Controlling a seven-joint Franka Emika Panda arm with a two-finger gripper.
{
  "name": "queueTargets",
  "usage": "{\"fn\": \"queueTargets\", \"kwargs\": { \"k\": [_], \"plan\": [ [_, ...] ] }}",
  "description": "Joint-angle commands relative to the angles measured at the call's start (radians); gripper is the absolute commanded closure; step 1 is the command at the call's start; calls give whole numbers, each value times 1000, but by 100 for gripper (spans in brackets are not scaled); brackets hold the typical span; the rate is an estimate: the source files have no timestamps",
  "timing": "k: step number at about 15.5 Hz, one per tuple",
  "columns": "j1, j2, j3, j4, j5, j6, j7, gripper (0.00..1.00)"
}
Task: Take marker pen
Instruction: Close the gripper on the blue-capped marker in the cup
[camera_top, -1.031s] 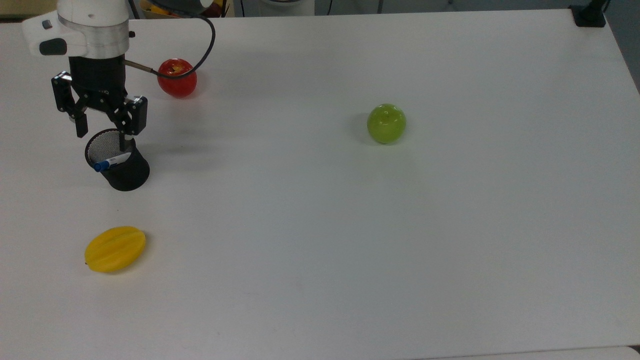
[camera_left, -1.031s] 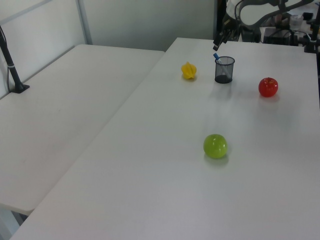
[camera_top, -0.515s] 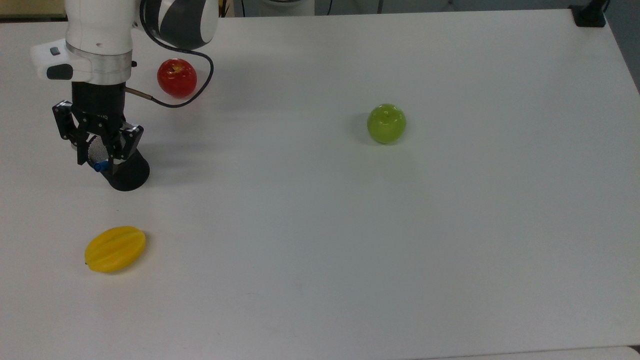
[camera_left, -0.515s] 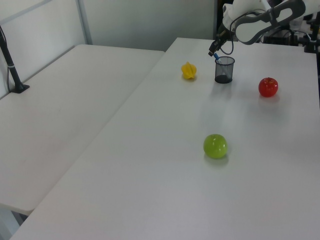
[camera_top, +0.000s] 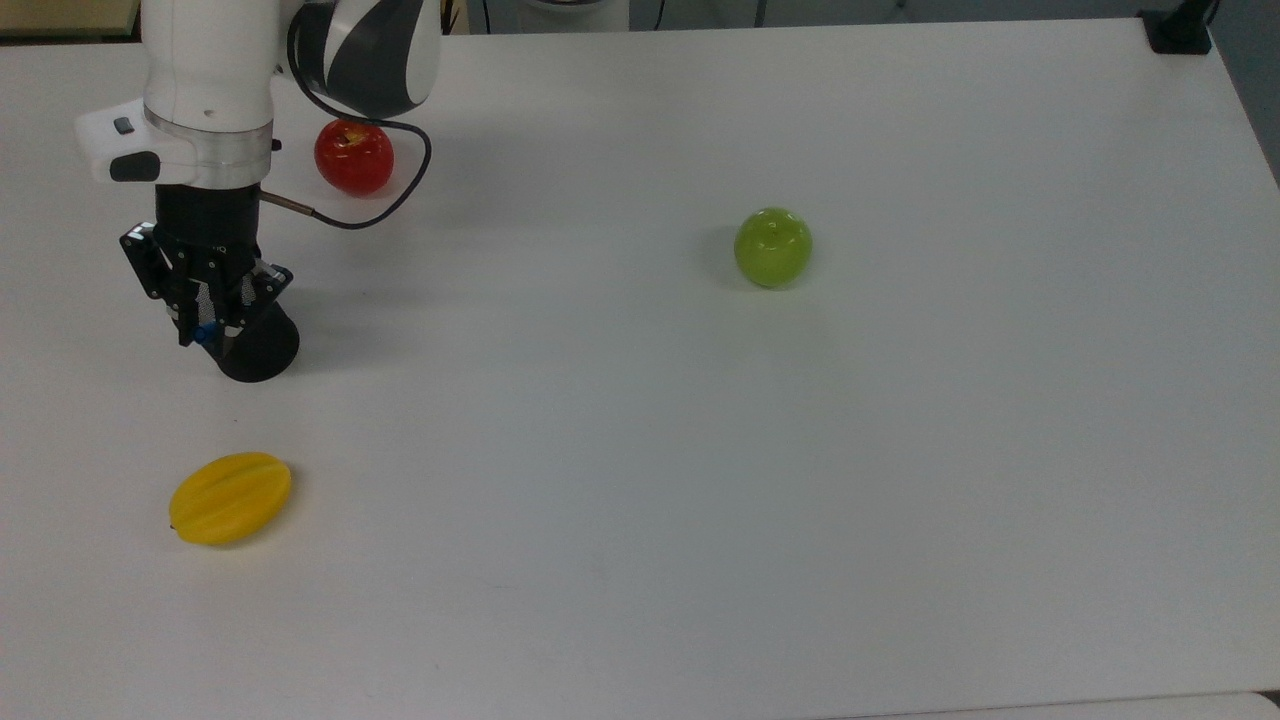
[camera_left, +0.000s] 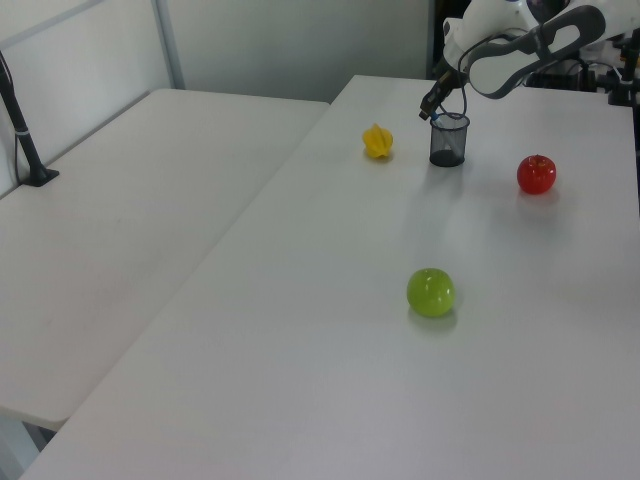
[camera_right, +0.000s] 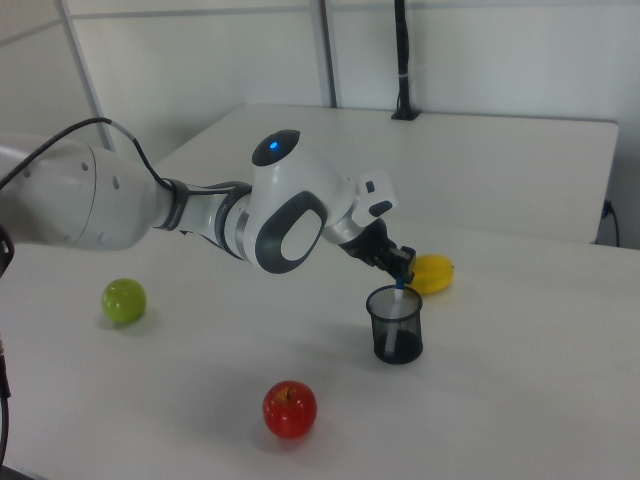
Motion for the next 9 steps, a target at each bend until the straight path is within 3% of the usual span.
{"fn": "queueTargets", "kwargs": {
  "k": [1,2,9],
  "plan": [
    [0,-12,-4,-28,-13,35,-35,96],
    [-2,-14,-4,-28,-13,35,-35,100],
    [-9,-86,-4,-22,-11,22,-25,100]
  ]
}}
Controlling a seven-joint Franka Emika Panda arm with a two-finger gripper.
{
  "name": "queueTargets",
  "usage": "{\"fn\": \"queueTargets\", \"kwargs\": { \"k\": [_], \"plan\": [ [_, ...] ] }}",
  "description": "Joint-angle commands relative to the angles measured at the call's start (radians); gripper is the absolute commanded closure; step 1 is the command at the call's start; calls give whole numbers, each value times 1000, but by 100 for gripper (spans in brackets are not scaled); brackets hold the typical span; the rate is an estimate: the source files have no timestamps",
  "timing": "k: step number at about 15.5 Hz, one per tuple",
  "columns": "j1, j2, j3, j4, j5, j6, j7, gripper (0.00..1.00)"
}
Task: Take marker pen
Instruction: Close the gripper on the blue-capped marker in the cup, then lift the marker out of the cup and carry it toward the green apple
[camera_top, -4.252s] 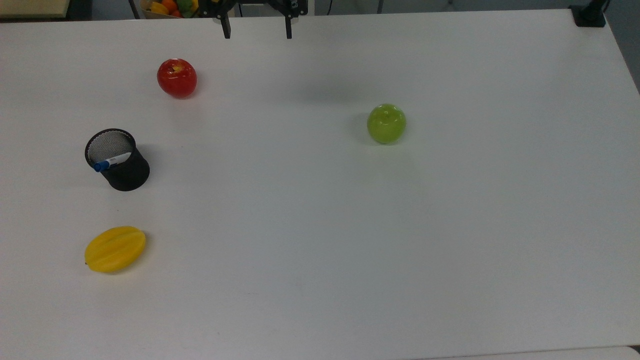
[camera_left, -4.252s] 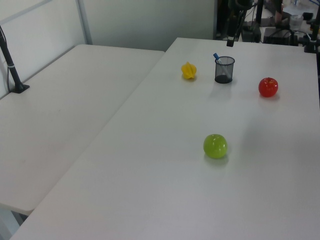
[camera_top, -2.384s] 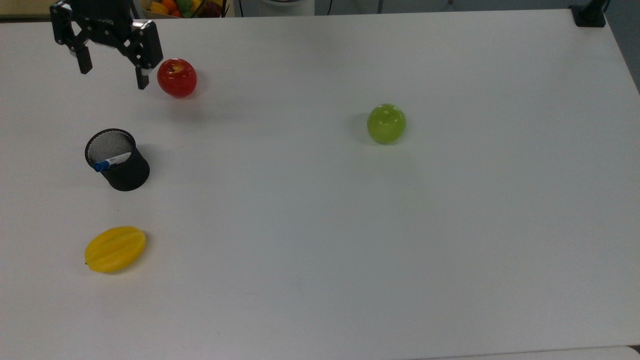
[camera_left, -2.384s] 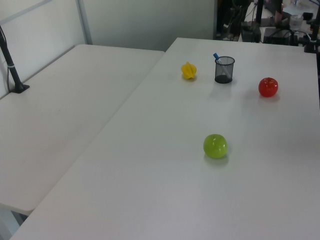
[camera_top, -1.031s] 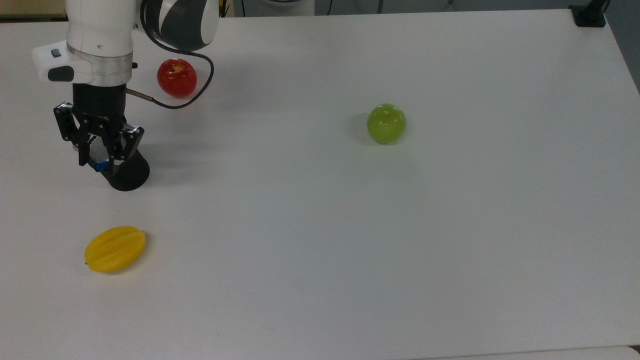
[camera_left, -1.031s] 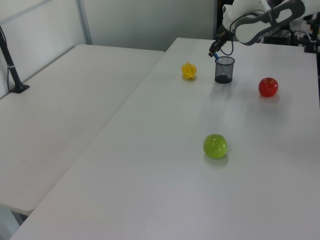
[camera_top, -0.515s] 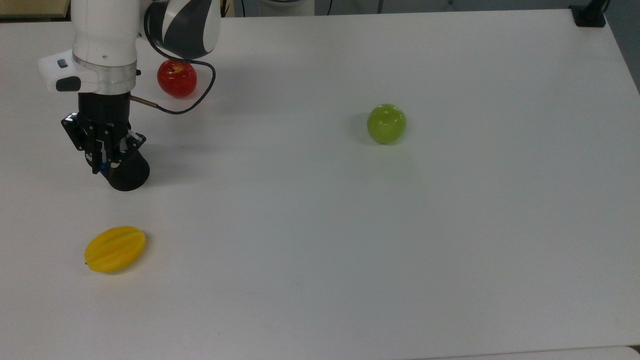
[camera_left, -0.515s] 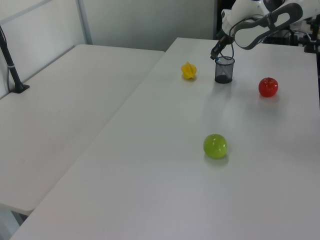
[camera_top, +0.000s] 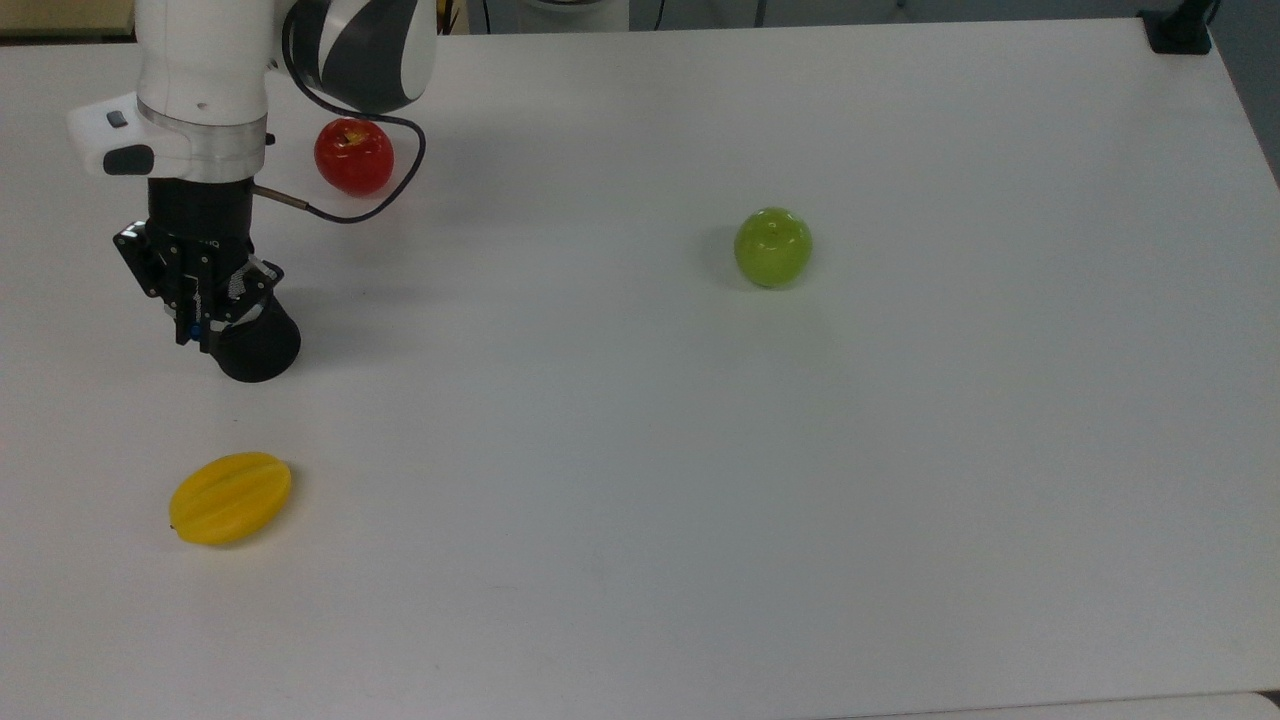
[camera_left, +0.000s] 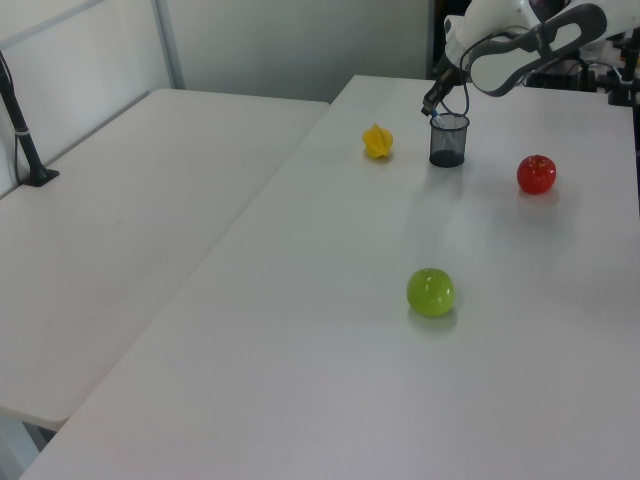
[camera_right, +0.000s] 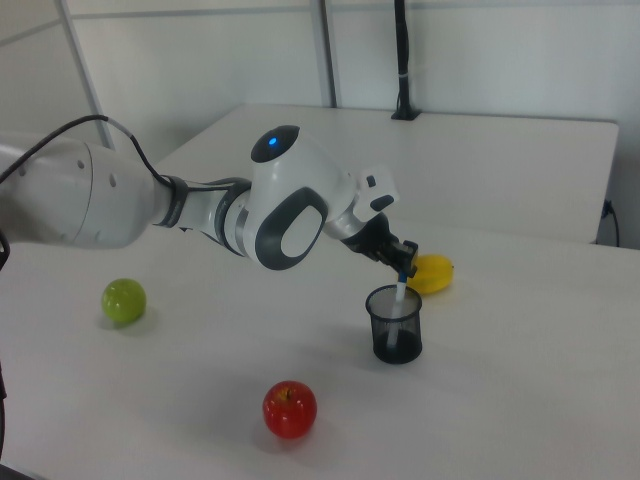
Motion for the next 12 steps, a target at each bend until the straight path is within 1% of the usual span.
{"fn": "queueTargets", "kwargs": {
  "k": [1,7,9,12],
  "plan": [
    [-6,-94,-2,-22,-11,16,-9,100],
    [1,-250,2,-21,2,8,-6,100],
    [12,-286,9,-19,4,-42,0,100],
    [61,-315,20,-18,7,-153,55,100]
  ]
}}
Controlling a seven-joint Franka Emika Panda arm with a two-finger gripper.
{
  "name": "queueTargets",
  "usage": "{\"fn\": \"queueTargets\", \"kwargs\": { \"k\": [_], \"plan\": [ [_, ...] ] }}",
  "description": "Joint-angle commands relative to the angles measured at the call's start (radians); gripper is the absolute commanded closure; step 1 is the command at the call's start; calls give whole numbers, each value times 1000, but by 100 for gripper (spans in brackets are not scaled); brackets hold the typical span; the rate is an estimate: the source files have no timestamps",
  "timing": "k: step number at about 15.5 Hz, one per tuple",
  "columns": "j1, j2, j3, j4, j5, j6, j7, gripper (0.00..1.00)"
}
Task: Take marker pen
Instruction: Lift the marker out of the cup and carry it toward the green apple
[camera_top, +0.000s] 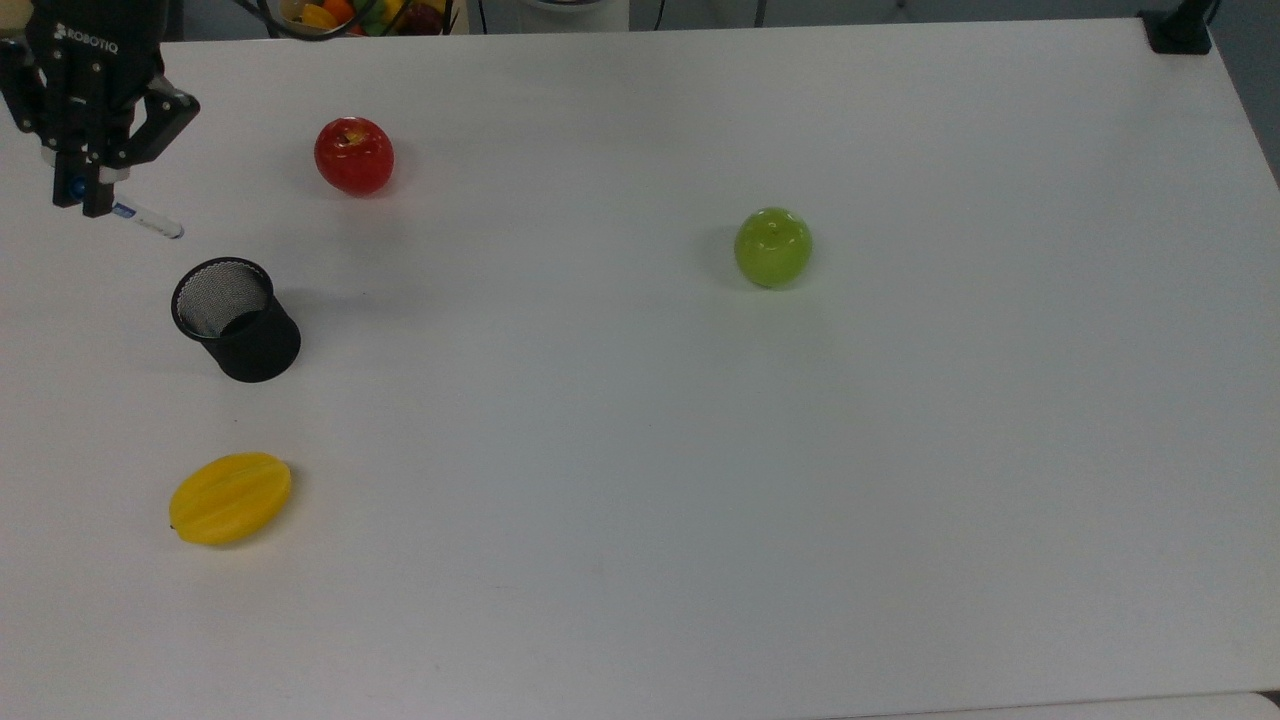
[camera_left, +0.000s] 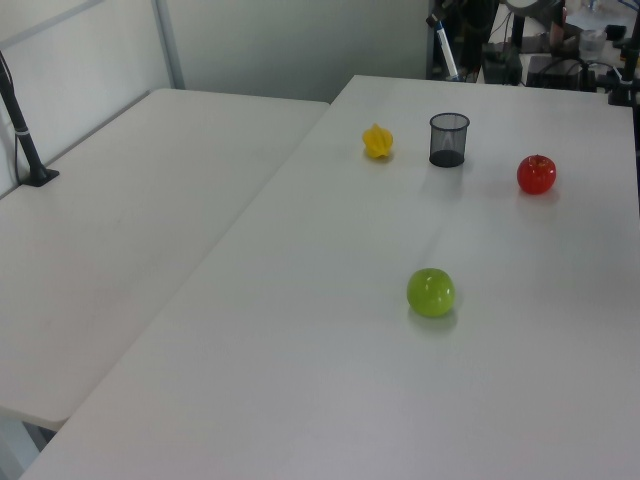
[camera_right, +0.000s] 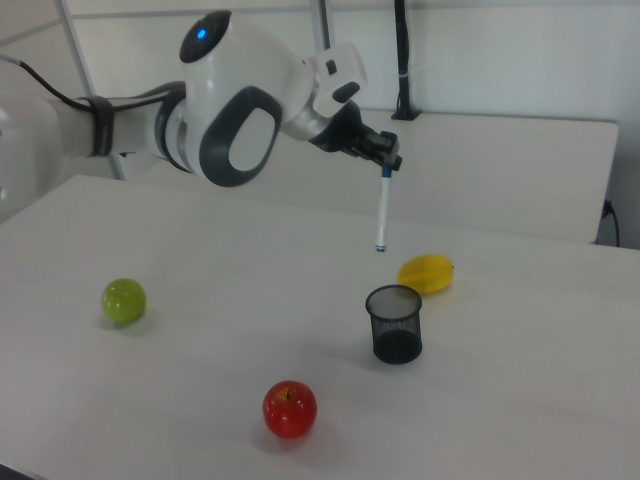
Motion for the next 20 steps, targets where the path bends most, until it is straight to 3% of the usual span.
{"fn": "queueTargets", "kwargs": {
  "k": [1,7,12,20],
  "plan": [
    [58,-50,28,-32,9,-121,74,100],
    [74,-4,210,-30,35,-270,186,100],
    [83,102,309,54,119,-379,224,100],
    [177,261,318,95,119,-376,218,100]
  ]
}}
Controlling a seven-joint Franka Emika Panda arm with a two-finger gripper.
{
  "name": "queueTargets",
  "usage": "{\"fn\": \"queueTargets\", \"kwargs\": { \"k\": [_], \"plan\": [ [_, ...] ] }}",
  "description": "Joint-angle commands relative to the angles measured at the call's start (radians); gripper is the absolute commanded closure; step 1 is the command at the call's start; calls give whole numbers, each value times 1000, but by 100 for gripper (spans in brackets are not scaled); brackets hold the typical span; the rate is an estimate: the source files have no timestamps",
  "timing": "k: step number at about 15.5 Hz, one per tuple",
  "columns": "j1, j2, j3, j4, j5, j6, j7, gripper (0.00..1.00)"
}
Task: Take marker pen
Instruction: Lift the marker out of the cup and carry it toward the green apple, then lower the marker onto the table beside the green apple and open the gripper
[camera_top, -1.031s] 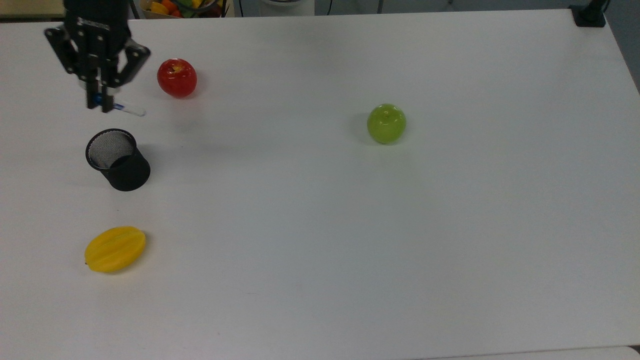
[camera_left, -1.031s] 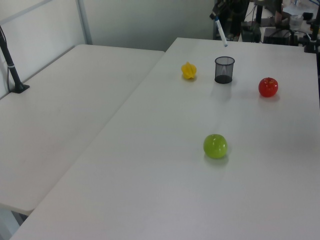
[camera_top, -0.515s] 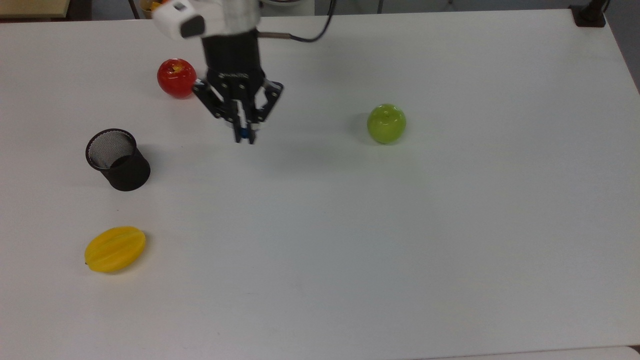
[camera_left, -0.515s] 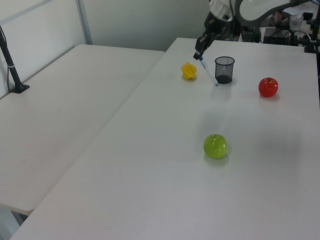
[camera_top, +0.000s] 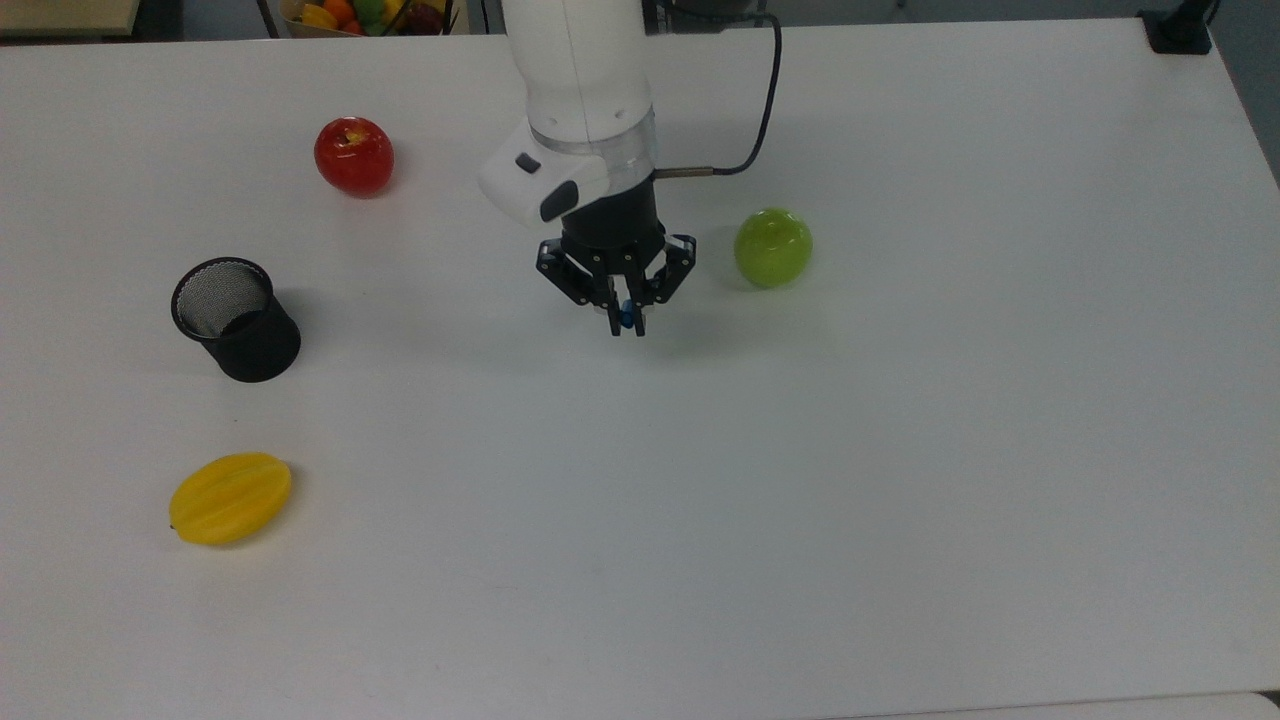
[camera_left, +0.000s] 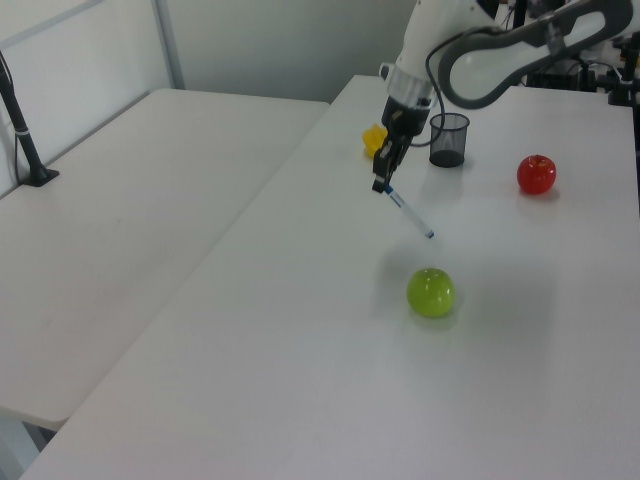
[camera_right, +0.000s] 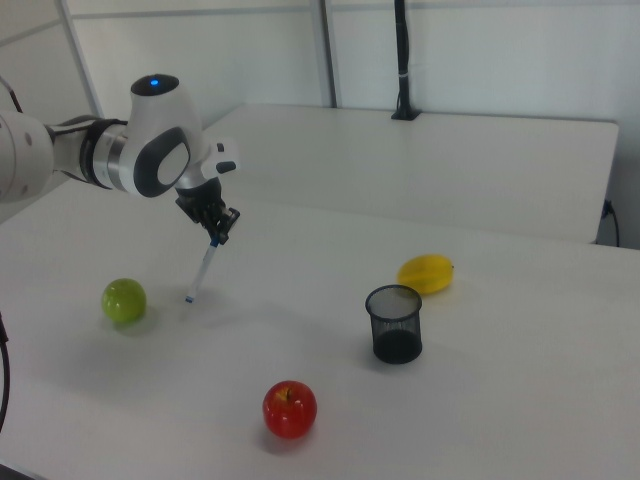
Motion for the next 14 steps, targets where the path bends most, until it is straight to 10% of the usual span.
{"fn": "queueTargets", "kwargs": {
  "k": [1,8,14],
  "plan": [
    [35,94,-6,88,17,-32,8,100],
    [72,154,-5,97,5,-21,-14,93],
    [80,170,-2,99,-18,-18,-20,29]
  ]
}}
